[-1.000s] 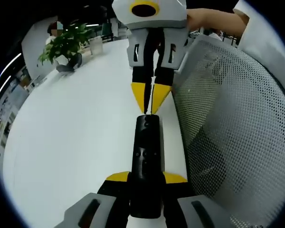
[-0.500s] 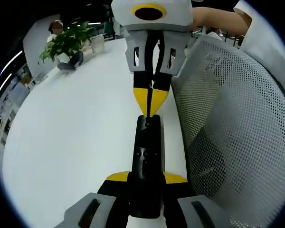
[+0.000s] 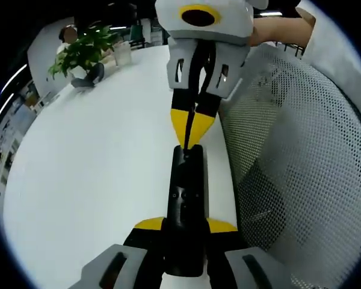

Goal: Press the specified remote control buttons in sequence, fully releasing each button before pressing the next.

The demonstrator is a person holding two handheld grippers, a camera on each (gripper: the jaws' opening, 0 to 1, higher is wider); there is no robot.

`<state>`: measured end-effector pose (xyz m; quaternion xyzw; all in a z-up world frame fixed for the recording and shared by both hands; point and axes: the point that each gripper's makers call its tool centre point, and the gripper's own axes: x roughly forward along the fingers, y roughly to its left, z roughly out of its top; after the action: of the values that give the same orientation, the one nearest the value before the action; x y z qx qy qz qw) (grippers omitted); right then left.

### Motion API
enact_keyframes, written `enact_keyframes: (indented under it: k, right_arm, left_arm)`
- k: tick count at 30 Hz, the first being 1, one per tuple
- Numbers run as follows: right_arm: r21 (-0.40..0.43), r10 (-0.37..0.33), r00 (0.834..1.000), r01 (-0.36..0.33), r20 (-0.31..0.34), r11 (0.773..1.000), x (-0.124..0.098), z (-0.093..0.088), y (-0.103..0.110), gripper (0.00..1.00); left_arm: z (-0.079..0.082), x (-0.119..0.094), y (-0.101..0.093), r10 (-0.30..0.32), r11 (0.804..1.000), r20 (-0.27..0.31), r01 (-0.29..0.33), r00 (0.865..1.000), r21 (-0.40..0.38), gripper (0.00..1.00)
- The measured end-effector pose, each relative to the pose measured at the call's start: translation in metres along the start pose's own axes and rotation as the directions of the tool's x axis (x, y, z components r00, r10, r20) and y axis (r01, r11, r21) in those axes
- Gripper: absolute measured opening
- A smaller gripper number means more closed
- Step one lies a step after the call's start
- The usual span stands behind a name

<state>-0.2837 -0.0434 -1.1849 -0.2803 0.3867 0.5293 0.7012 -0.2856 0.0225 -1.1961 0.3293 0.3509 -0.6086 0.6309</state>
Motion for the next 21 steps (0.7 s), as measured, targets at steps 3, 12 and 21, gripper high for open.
enact_keyframes:
  k: [3, 12, 21]
  right_arm:
    - [-0.010, -0.006, 1.000, 0.006, 0.015, 1.000, 0.0027, 0.0052, 0.0029, 0.00]
    - [-0.091, 0.002, 1.000, -0.004, -0.022, 0.996, 0.0065, 0.0085, 0.0060, 0.00]
    - [-0.130, -0.035, 0.999, 0.032, -0.025, 0.991, 0.0083, 0.0097, 0.0047, 0.00]
  left_arm:
    - [0.0000, 0.0000, -0.0001, 0.001, 1.000, -0.013, -0.001, 1.000, -0.003, 0.23]
    - [-0.0006, 0.0000, -0.0003, 0.001, 1.000, -0.022, -0.001, 1.000, -0.008, 0.23]
    - [-0.0008, -0.0004, 0.0000, -0.001, 1.000, -0.017, 0.001, 1.000, -0.005, 0.23]
